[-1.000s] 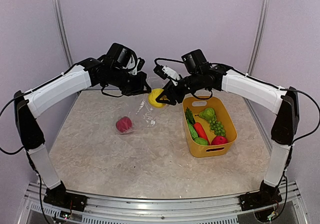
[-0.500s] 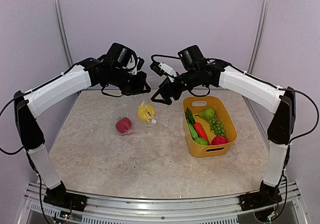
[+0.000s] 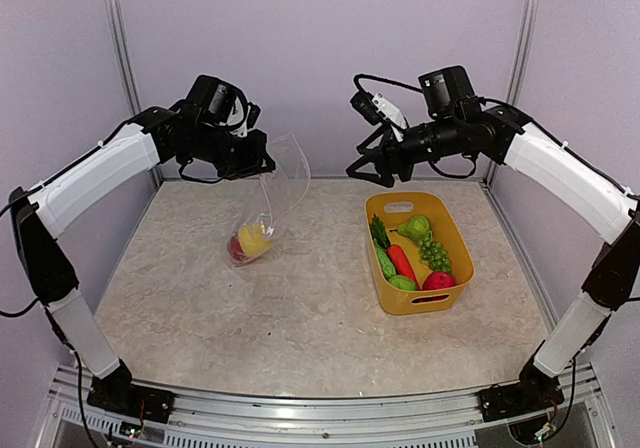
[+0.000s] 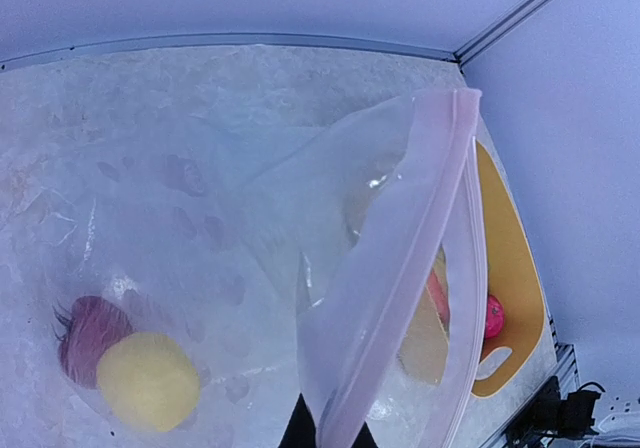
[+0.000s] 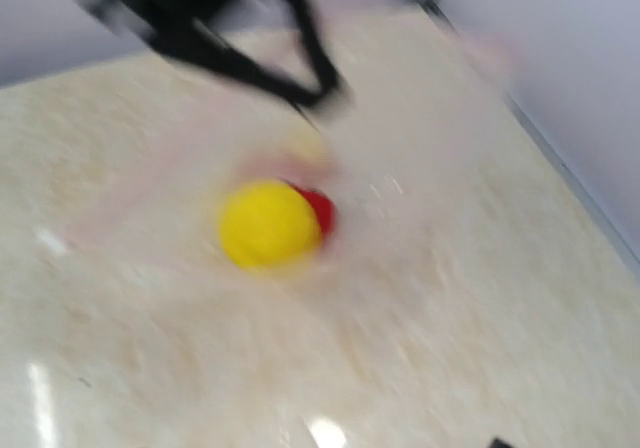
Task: Place the food in the zip-top bag and seal the zipper
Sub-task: Place the fake fruit in the zipper food storage bag, then pick up the fake vegetable from the bin.
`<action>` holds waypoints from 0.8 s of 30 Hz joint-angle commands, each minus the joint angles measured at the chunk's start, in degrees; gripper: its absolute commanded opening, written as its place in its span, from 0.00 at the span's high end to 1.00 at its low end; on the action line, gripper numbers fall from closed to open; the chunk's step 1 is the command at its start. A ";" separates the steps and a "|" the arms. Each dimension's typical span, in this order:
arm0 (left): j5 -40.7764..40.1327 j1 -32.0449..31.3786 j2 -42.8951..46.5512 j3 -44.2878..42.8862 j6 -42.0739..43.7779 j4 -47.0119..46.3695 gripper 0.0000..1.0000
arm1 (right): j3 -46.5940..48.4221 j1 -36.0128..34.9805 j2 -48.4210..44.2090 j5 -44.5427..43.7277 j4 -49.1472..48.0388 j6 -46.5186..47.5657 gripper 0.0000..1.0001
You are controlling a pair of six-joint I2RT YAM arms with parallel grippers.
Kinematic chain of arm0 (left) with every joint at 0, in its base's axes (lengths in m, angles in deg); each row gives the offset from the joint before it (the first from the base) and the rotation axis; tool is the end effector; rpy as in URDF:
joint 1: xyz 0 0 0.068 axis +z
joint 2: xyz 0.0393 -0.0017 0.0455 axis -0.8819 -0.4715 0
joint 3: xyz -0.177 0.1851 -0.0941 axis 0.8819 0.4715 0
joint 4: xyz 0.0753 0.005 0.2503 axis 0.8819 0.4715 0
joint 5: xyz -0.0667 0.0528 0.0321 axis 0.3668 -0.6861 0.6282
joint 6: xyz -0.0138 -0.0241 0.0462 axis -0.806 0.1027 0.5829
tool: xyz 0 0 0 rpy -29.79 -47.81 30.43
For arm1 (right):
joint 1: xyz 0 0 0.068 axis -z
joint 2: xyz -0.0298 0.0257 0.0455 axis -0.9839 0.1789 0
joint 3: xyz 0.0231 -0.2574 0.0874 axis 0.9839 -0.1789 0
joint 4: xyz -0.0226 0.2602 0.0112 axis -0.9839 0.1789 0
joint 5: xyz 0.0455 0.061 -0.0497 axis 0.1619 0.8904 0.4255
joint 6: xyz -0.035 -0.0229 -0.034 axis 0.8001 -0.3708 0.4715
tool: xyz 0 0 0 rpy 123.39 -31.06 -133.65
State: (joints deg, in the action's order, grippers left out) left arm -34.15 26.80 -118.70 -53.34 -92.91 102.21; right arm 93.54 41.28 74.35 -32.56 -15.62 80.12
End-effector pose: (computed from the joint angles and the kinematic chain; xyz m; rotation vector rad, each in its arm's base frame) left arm 0.3098 -0.2231 0.3829 0.1902 2.3399 -0.7280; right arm 0.2746 0.2378 0.4174 -1.1998 1.7428 0.7161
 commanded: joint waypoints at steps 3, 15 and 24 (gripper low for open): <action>-1.06 0.46 2.01 1.15 2.29 1.40 1.00 | -8.92 7.35 -2.31 -2.17 1.73 0.75 0.38; 0.02 0.63 1.71 1.40 2.50 1.49 1.00 | -20.94 12.49 -0.81 -14.68 0.93 0.93 0.51; 0.44 0.62 2.95 2.92 1.80 1.49 1.00 | -19.10 12.49 9.53 -17.18 4.55 -1.17 0.55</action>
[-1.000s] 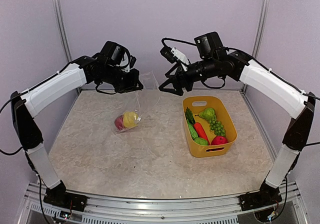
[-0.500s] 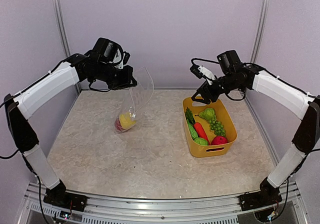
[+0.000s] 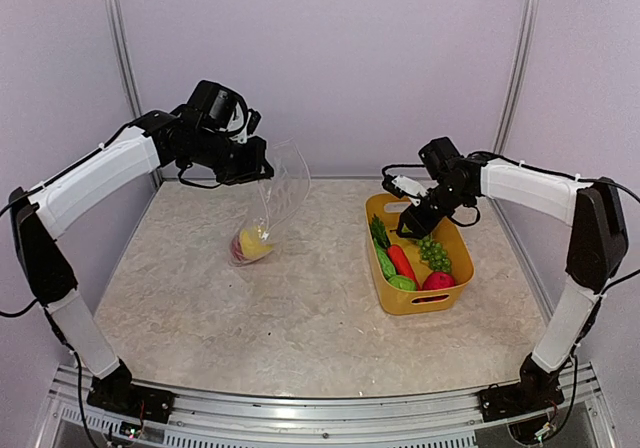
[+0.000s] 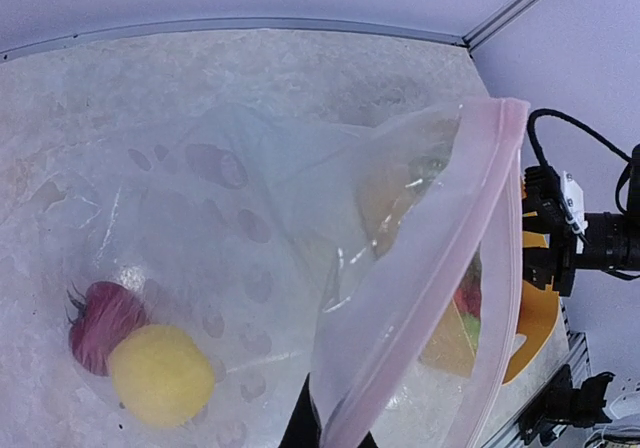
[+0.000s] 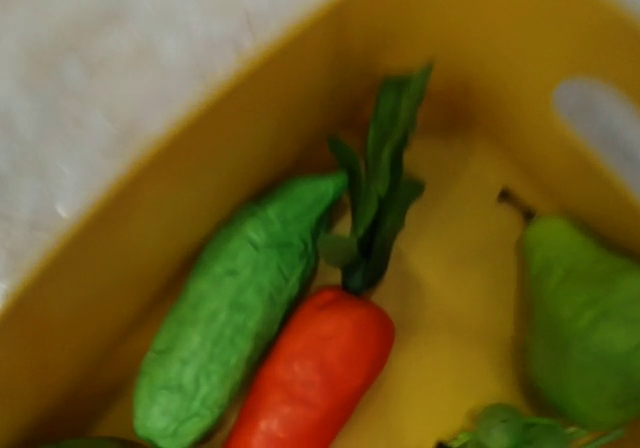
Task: Place the food in the zip-top bag and seal the zipper
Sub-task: Pick up the fake vegetable from the bin.
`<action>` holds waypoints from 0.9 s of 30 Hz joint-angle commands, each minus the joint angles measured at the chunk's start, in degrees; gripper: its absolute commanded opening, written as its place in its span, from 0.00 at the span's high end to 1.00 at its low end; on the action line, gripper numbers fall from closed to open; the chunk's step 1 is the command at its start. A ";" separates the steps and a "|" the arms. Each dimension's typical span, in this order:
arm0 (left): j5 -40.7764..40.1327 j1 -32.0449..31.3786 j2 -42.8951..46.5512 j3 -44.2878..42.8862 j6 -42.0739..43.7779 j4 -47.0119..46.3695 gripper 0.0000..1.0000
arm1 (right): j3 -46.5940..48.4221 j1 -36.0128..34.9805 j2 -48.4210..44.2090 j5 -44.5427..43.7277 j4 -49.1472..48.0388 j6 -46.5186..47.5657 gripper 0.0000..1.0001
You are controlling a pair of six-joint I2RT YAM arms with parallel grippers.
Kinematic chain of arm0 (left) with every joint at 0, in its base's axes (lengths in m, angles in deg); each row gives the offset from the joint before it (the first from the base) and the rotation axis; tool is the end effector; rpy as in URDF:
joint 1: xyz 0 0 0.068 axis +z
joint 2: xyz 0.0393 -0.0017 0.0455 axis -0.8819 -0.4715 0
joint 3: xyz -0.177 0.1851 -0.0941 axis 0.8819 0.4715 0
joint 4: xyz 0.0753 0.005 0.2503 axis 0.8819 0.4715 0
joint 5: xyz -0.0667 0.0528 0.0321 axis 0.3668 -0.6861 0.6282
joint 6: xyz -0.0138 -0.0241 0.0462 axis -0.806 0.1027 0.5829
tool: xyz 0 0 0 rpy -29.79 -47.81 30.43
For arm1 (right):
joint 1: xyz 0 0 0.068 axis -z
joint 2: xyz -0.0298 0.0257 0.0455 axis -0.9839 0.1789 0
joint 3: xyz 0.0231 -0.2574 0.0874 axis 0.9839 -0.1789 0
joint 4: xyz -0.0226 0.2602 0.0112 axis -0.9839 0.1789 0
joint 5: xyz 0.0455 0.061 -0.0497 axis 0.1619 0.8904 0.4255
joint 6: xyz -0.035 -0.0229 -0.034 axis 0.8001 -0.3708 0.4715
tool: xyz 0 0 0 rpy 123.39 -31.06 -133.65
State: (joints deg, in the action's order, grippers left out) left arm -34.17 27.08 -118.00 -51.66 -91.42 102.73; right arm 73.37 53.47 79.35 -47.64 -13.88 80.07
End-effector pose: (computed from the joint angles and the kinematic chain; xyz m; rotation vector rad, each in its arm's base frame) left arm 0.3078 -0.2195 0.3770 0.2142 2.3592 -0.7009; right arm 0.3298 0.1701 0.2681 -0.9808 2.3734 0.3171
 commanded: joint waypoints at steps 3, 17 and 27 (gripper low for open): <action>0.47 0.33 2.85 1.86 0.07 0.75 1.00 | 2.68 0.33 7.67 -1.56 3.77 -1.55 0.53; 1.53 0.24 4.46 5.70 -1.16 -1.50 1.00 | 10.20 0.29 19.47 -0.19 7.13 -4.71 0.57; 2.13 0.16 4.45 6.69 -1.76 -2.32 1.00 | 11.93 0.31 23.18 -2.51 8.03 -6.85 0.55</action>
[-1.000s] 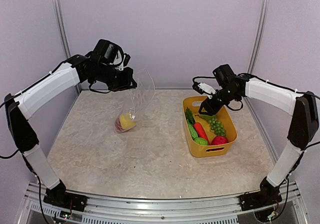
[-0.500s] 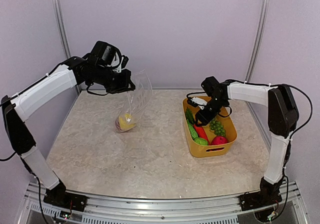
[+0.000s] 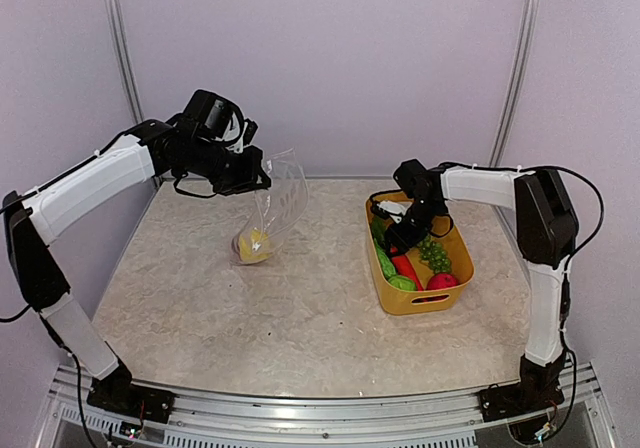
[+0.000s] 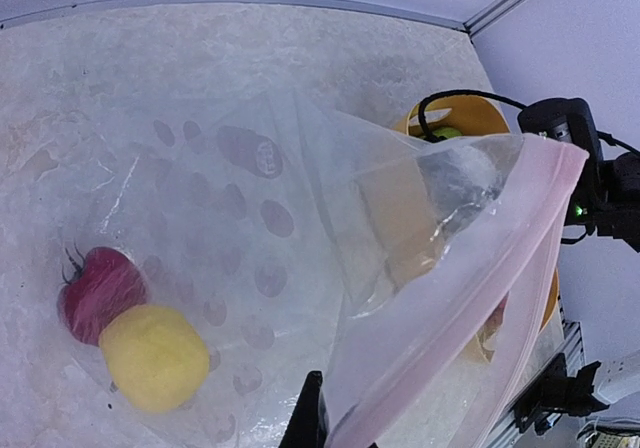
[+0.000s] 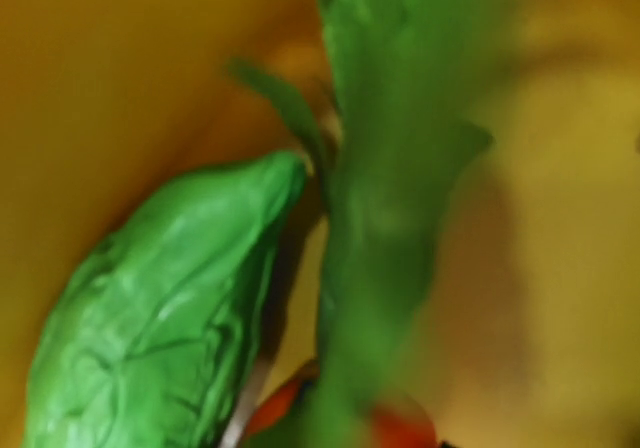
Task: Place the food in the zip-top bag and seal the zipper
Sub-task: Pick up the fake vegetable from the bin.
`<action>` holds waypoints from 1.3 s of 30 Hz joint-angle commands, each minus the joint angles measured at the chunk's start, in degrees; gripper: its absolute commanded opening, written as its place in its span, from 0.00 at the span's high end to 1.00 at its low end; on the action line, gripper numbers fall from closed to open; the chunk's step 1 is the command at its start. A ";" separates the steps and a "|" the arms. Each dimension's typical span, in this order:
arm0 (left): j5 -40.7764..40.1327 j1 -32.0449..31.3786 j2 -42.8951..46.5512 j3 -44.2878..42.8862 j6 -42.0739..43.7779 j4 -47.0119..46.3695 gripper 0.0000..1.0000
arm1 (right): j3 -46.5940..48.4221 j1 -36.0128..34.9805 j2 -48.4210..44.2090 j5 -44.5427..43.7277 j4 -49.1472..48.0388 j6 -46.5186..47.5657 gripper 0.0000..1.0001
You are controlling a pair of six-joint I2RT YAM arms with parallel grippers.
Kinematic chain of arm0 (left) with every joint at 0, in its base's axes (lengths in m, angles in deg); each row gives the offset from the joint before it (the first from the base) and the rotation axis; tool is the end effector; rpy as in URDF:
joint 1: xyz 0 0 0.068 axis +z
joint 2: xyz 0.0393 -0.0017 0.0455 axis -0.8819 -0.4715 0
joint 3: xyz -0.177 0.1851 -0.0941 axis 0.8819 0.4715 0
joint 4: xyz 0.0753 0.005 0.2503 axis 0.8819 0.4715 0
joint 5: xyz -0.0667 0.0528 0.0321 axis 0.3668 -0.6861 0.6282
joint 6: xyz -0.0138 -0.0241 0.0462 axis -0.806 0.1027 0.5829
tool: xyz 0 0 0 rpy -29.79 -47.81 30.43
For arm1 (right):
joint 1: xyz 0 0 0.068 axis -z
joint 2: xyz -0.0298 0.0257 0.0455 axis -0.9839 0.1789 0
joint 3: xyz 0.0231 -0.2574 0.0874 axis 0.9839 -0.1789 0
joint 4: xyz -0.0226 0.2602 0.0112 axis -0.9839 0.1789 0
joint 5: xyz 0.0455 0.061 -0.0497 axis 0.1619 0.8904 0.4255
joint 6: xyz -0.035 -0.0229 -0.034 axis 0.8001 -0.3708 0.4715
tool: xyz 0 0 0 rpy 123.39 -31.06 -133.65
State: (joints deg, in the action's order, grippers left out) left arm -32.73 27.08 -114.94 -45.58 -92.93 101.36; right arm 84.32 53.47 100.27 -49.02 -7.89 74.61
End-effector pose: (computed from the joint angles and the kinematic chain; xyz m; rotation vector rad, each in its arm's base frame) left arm 0.2969 -0.2129 0.3633 0.1970 2.3997 -0.7273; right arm 0.3811 0.1944 0.1804 -0.9207 2.7025 0.2977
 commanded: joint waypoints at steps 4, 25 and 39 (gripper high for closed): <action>1.15 0.07 1.02 0.24 -0.39 -1.00 1.00 | 1.25 0.48 2.29 -0.90 2.54 -2.07 0.55; 1.58 -1.05 -1.04 -3.16 -0.30 -0.67 1.00 | 4.75 1.58 -7.53 0.81 3.73 -1.28 0.70; 4.00 -2.97 -6.11 -12.46 -5.32 1.99 1.00 | 9.35 1.11 -28.96 19.65 -19.63 -6.83 1.00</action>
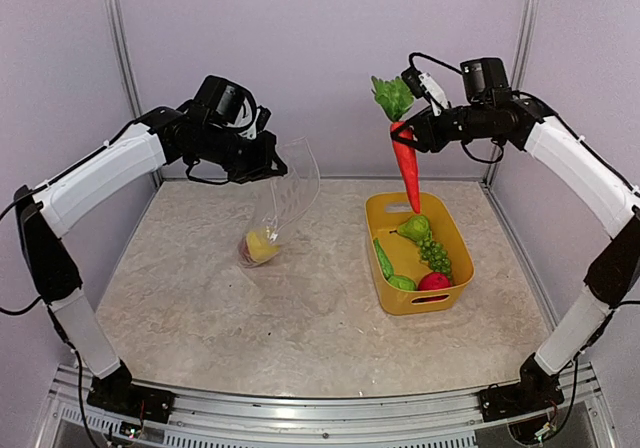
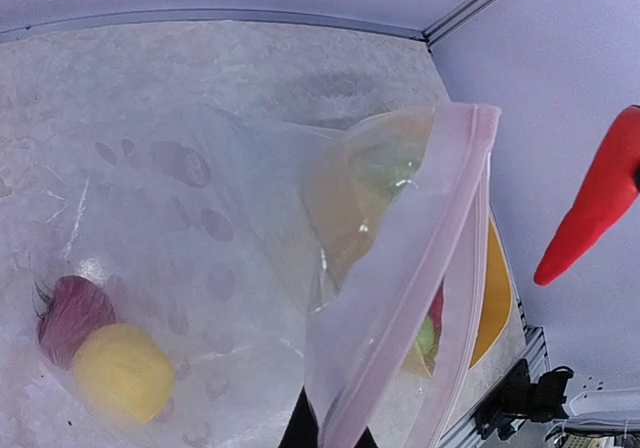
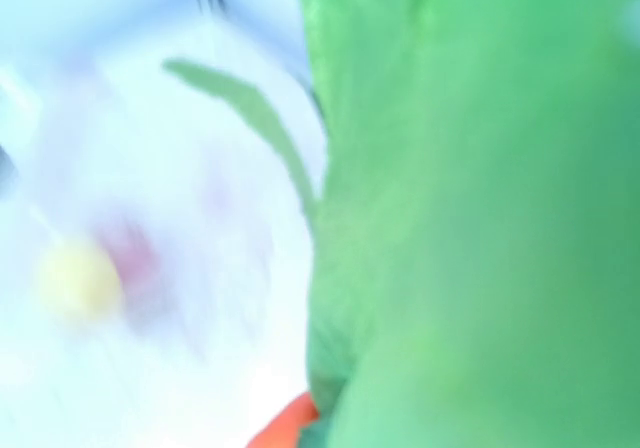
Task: Place the food in the zip-top bag and seal the zipper
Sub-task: Pick up the fake vegetable from the bin, then place the fake vegetable in the zipper food storage bag.
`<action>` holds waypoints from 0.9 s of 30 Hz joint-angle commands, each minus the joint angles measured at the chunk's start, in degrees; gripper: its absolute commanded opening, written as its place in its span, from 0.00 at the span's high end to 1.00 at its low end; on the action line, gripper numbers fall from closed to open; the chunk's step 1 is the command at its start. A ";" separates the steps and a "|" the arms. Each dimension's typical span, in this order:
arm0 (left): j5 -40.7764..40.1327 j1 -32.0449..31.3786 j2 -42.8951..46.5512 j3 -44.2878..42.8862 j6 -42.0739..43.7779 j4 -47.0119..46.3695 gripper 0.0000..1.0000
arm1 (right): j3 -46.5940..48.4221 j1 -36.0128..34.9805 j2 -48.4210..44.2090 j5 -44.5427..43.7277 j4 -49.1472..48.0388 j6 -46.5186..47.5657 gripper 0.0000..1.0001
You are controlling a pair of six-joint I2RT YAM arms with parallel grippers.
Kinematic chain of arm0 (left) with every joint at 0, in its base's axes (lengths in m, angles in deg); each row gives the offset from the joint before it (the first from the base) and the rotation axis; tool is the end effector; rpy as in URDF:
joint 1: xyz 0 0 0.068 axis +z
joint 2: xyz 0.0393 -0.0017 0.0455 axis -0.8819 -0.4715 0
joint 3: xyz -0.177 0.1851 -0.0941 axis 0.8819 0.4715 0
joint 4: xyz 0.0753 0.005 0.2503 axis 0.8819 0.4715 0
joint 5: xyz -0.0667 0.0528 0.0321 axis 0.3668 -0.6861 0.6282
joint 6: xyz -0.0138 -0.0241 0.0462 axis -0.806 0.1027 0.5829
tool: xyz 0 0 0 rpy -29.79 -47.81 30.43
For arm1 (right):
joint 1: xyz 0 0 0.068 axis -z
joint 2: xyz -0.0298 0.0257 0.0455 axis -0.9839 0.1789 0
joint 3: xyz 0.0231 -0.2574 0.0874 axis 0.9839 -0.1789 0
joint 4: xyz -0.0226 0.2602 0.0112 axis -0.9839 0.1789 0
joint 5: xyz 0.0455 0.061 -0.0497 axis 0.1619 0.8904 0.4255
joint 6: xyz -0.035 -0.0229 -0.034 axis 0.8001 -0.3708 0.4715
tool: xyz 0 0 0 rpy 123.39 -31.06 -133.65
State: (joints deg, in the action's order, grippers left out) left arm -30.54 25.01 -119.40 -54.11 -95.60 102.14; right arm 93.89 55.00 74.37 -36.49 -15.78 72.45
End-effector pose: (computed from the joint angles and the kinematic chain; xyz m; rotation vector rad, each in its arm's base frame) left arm 0.3038 -0.2363 0.3832 0.2100 2.3637 -0.8334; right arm 0.3249 0.1642 0.4190 -0.8105 1.9333 0.5810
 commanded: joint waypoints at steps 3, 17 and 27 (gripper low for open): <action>2.91 -1.18 -2.82 -6.33 -4.48 1.60 1.00 | -0.21 -2.29 -4.69 9.77 -19.30 -7.28 1.00; 8.19 -1.28 -6.64 -11.75 -10.74 0.73 1.00 | 13.97 -12.79 6.95 11.58 -28.86 -10.29 1.00; 9.72 -1.13 -6.81 -11.49 -11.33 0.85 1.00 | 20.77 -15.42 15.18 10.81 -31.81 -6.97 1.00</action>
State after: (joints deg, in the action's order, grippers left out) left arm -22.11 24.04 -126.18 -64.51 -106.66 103.06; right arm 113.04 40.47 87.05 -25.39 -45.04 63.51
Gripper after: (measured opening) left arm 0.002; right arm 0.388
